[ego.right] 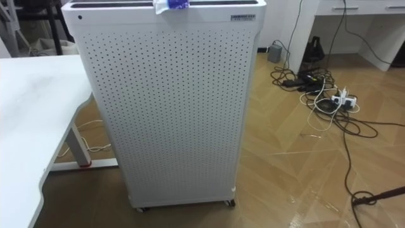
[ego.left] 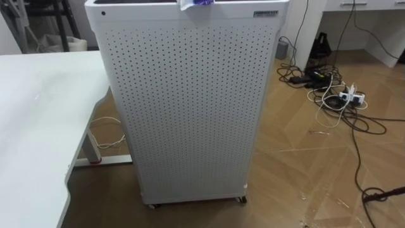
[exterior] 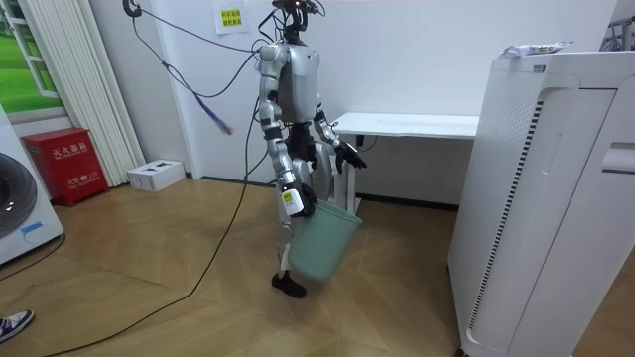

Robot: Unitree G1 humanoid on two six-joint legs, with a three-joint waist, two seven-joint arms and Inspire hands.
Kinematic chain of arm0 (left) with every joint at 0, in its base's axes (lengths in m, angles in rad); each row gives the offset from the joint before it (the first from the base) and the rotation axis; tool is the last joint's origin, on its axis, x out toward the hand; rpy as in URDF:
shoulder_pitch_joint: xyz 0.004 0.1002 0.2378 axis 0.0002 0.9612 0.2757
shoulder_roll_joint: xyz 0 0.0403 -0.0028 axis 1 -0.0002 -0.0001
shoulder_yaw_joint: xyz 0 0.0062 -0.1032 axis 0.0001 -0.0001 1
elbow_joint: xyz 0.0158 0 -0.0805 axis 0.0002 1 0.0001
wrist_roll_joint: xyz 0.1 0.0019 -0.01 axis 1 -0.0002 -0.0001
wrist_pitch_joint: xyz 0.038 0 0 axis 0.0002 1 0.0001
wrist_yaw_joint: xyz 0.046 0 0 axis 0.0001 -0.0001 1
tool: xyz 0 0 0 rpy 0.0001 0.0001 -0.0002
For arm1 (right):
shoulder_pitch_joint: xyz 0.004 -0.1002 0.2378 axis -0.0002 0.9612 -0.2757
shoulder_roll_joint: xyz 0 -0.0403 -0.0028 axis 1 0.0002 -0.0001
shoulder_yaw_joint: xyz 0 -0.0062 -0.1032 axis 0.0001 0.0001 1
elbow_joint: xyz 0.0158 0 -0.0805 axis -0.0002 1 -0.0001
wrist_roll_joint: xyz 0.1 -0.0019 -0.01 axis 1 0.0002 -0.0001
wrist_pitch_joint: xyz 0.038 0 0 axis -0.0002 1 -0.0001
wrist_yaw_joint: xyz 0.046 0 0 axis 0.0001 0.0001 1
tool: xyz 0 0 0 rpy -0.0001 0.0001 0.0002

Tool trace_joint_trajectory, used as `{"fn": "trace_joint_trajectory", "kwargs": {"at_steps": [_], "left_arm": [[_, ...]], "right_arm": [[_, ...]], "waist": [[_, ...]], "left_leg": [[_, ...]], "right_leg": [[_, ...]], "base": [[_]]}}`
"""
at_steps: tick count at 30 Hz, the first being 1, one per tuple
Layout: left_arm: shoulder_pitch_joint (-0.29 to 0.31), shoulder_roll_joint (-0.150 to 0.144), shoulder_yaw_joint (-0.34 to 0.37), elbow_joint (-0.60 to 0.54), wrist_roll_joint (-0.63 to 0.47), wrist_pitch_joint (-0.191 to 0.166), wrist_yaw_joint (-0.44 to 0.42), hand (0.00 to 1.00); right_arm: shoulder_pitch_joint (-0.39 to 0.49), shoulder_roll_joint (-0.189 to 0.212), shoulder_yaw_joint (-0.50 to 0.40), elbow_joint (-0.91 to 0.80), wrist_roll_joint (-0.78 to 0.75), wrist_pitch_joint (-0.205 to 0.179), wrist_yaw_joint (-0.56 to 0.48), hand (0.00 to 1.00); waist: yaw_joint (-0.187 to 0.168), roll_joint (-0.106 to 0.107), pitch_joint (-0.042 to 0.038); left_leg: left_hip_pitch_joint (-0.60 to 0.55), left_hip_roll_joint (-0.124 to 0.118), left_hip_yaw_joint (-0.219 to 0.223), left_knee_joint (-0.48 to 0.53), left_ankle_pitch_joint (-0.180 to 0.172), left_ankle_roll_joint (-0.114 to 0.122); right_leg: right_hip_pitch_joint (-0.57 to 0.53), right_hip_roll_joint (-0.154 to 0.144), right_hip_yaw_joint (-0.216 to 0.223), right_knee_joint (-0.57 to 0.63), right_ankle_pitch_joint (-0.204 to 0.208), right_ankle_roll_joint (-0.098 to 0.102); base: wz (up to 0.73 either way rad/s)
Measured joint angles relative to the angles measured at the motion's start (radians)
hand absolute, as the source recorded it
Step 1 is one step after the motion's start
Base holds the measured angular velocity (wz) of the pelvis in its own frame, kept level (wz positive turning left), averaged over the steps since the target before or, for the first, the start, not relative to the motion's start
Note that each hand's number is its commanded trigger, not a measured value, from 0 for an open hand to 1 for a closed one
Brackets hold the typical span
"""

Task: Pick garbage

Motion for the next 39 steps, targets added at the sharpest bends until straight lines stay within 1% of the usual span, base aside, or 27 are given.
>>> {"fn": "trace_joint_trajectory", "kwargs": {"at_steps": [2,7,9,10,11,12,13,15,16,17,18,19,20,21,23,24,26,27,29,30,31,32,33,34,36,38,39], "left_arm": [[0.000,-0.003,0.000,0.002,0.000,0.018,-0.006,0.00],[0.013,-0.001,0.042,0.004,0.014,0.040,-0.023,0.00],[0.018,0.002,0.042,0.004,0.020,0.041,-0.030,0.00],[0.028,0.001,0.042,0.004,0.019,0.042,-0.034,0.00],[0.032,0.002,0.044,0.003,0.021,0.045,-0.033,0.00],[0.032,0.005,0.044,0.003,0.021,0.048,-0.032,0.00],[0.031,0.006,0.047,0.003,0.023,0.049,-0.032,0.00],[0.035,0.006,0.048,0.004,0.024,0.056,-0.032,0.00],[0.048,0.006,0.048,0.004,0.024,0.061,-0.032,0.00],[0.062,0.006,0.047,0.005,0.023,0.068,-0.032,0.00],[0.066,0.006,0.046,0.005,0.022,0.075,-0.032,0.00],[0.071,0.011,0.046,0.004,0.020,0.085,-0.032,0.00],[0.069,0.010,0.043,0.003,0.020,0.096,-0.034,0.00],[0.072,0.008,0.043,-0.001,0.020,0.097,-0.035,0.00],[0.078,0.006,0.053,-0.008,0.018,0.104,-0.041,0.00],[0.078,0.006,0.064,-0.008,0.018,0.106,-0.042,0.00],[0.078,0.008,0.097,-0.007,0.017,0.116,-0.041,0.00],[0.080,0.008,0.105,-0.007,0.018,0.118,-0.040,0.00],[0.077,0.006,0.117,-0.009,0.018,0.124,-0.039,0.00],[0.074,0.006,0.117,-0.010,0.018,0.125,-0.038,0.00],[0.067,0.006,0.121,-0.011,0.018,0.130,-0.037,0.00],[0.064,0.005,0.126,-0.012,0.019,0.130,-0.035,0.00],[0.062,0.005,0.126,-0.015,0.020,0.130,-0.035,0.00],[0.055,0.004,0.122,-0.014,0.018,0.130,-0.034,0.00],[0.039,0.004,0.111,-0.028,0.018,0.129,-0.032,0.00],[0.042,0.002,0.110,-0.079,0.018,0.126,-0.009,0.00],[0.043,0.002,0.110,-0.086,0.019,0.123,-0.003,0.00]], "right_arm": [[-0.001,-0.002,-0.010,0.001,0.014,0.003,-0.001,1.00],[-0.001,-0.003,-0.035,0.005,0.014,0.003,0.000,1.00],[-0.006,-0.004,-0.043,0.005,0.027,0.003,-0.002,1.00],[-0.009,-0.003,-0.042,0.002,0.046,0.002,-0.003,1.00],[-0.008,-0.001,-0.040,0.000,0.066,0.001,-0.001,1.00],[-0.006,-0.001,-0.040,0.000,0.068,0.000,-0.001,1.00],[-0.004,0.000,-0.048,0.001,0.068,-0.001,-0.003,1.00],[0.003,0.000,-0.075,0.010,0.078,-0.003,-0.011,1.00],[0.018,-0.002,-0.088,0.012,0.092,-0.010,-0.018,1.00],[0.033,-0.002,-0.101,0.015,0.099,-0.014,-0.025,1.00],[0.039,-0.002,-0.107,0.017,0.101,-0.017,-0.026,1.00],[0.048,0.000,-0.110,0.017,0.104,-0.017,-0.028,1.00],[0.056,-0.003,-0.119,0.018,0.108,-0.015,-0.036,1.00],[0.057,-0.006,-0.131,0.018,0.107,-0.015,-0.039,1.00],[0.053,-0.020,-0.150,0.012,0.106,-0.009,-0.037,1.00],[0.053,-0.021,-0.149,0.010,0.106,-0.009,-0.035,1.00],[0.052,-0.019,-0.143,0.010,0.106,-0.007,-0.018,1.00],[0.052,-0.018,-0.136,0.011,0.106,-0.007,-0.013,1.00],[0.050,-0.016,-0.105,0.011,0.098,-0.007,0.002,1.00],[0.046,-0.016,-0.098,0.011,0.096,-0.007,0.005,1.00],[0.046,-0.014,-0.077,0.015,0.096,-0.007,0.010,1.00],[0.048,-0.006,-0.068,0.016,0.094,-0.007,0.010,1.00],[0.047,-0.001,-0.068,0.015,0.088,-0.007,0.010,1.00],[0.047,0.002,-0.066,0.013,0.080,-0.007,0.009,1.00],[0.039,-0.001,-0.047,0.014,0.079,-0.008,0.006,1.00],[0.035,0.005,-0.029,0.014,0.079,-0.007,-0.005,1.00],[0.034,0.005,-0.028,0.014,0.080,-0.006,-0.005,1.00]], "waist": [[0.006,0.010,-0.0020],[0.009,0.024,-0.0015],[0.018,0.035,0.0061],[0.024,0.053,0.0066],[0.019,0.058,0.0082],[0.014,0.057,0.0082],[-0.003,0.057,0.0055],[-0.018,0.038,0.0045],[-0.027,0.026,0.0021],[-0.025,0.030,-0.0064],[-0.024,0.036,-0.0080],[-0.026,0.043,-0.0135],[-0.026,0.045,-0.0122],[-0.021,0.056,-0.0126],[-0.015,0.074,-0.0025],[-0.012,0.073,-0.0018],[0.009,0.061,0.0012],[0.014,0.060,-0.0001],[0.029,0.060,0.0005],[0.029,0.060,0.0014],[0.031,0.056,0.0024],[0.031,0.047,0.0044],[0.029,0.035,0.0022],[0.023,0.023,0.0007],[0.023,0.015,0.0072],[0.024,0.004,0.0119],[0.028,0.002,0.0126]], "left_leg": [[-0.013,-0.001,0.004,0.044,-0.034,0.007],[-0.010,-0.003,0.008,0.075,-0.070,0.026],[0.005,-0.006,-0.033,0.080,-0.083,0.045],[0.012,-0.005,-0.076,0.081,-0.096,0.057],[0.022,-0.002,-0.111,0.073,-0.101,0.054],[0.027,-0.001,-0.131,0.067,-0.101,0.053],[0.038,0.001,-0.155,0.062,-0.103,0.050],[0.066,0.001,-0.172,0.059,-0.121,0.042],[0.083,0.007,-0.195,0.074,-0.148,0.029],[0.093,0.023,-0.211,0.092,-0.174,0.001],[0.098,0.031,-0.210,0.101,-0.185,-0.009],[0.105,0.053,-0.199,0.105,-0.197,-0.031],[0.117,0.079,-0.182,0.099,-0.202,-0.046],[0.122,0.090,-0.173,0.096,-0.204,-0.051],[0.150,0.125,-0.136,0.068,-0.203,-0.075],[0.158,0.129,-0.135,0.068,-0.201,-0.079],[0.182,0.150,-0.109,0.112,-0.205,-0.089],[0.180,0.158,-0.104,0.145,-0.207,-0.093],[0.127,0.205,-0.103,0.360,-0.194,-0.111],[0.104,0.218,-0.107,0.422,-0.179,-0.117],[0.068,0.236,-0.117,0.531,-0.129,-0.118],[0.039,0.242,-0.127,0.611,-0.055,-0.114],[0.021,0.242,-0.135,0.644,-0.018,-0.114],[-0.030,0.235,-0.149,0.704,-0.007,-0.115],[-0.117,0.226,-0.144,0.726,-0.046,-0.101],[-0.202,0.203,-0.129,0.625,-0.116,-0.114],[-0.212,0.196,-0.127,0.572,-0.122,-0.116]], "right_leg": [[-0.029,-0.013,-0.008,0.067,-0.025,0.006],[-0.067,-0.032,-0.053,0.174,-0.026,0.008],[-0.147,-0.041,-0.055,0.299,-0.025,0.005],[-0.195,-0.010,-0.033,0.308,-0.039,-0.011],[-0.235,0.029,-0.034,0.264,-0.041,-0.022],[-0.248,0.046,-0.033,0.221,-0.033,-0.028],[-0.271,0.062,-0.029,0.130,0.002,-0.037],[-0.292,0.054,-0.005,0.015,0.081,-0.029],[-0.285,0.045,-0.006,-0.021,0.137,-0.029],[-0.265,0.055,-0.024,-0.014,0.175,-0.045],[-0.257,0.065,-0.039,-0.006,0.179,-0.052],[-0.250,0.074,-0.060,0.021,0.199,-0.075],[-0.249,0.087,-0.072,0.062,0.182,-0.089],[-0.249,0.093,-0.079,0.075,0.168,-0.092],[-0.255,0.111,-0.095,0.129,0.109,-0.104],[-0.258,0.113,-0.097,0.147,0.093,-0.109],[-0.254,0.131,-0.087,0.206,0.017,-0.122],[-0.248,0.138,-0.087,0.213,0.004,-0.128],[-0.204,0.173,-0.077,0.211,-0.027,-0.155],[-0.192,0.183,-0.076,0.212,-0.034,-0.162],[-0.167,0.198,-0.076,0.213,-0.049,-0.174],[-0.139,0.203,-0.074,0.206,-0.059,-0.185],[-0.126,0.204,-0.072,0.199,-0.063,-0.189],[-0.112,0.204,-0.071,0.181,-0.069,-0.194],[-0.093,0.204,-0.074,0.156,-0.071,-0.197],[-0.061,0.199,-0.074,0.117,-0.071,-0.197],[-0.057,0.196,-0.073,0.111,-0.072,-0.196]], "base": [[-0.05],[-0.20],[-0.48],[-0.56],[-0.41],[0.07],[0.41],[0.51],[0.50],[0.51],[0.52],[0.61],[0.57],[0.34],[0.09],[-0.04],[-0.23],[-0.35],[-0.40],[-0.29],[-0.17],[-0.11],[0.00],[0.11],[0.08],[0.02],[0.00]]}}
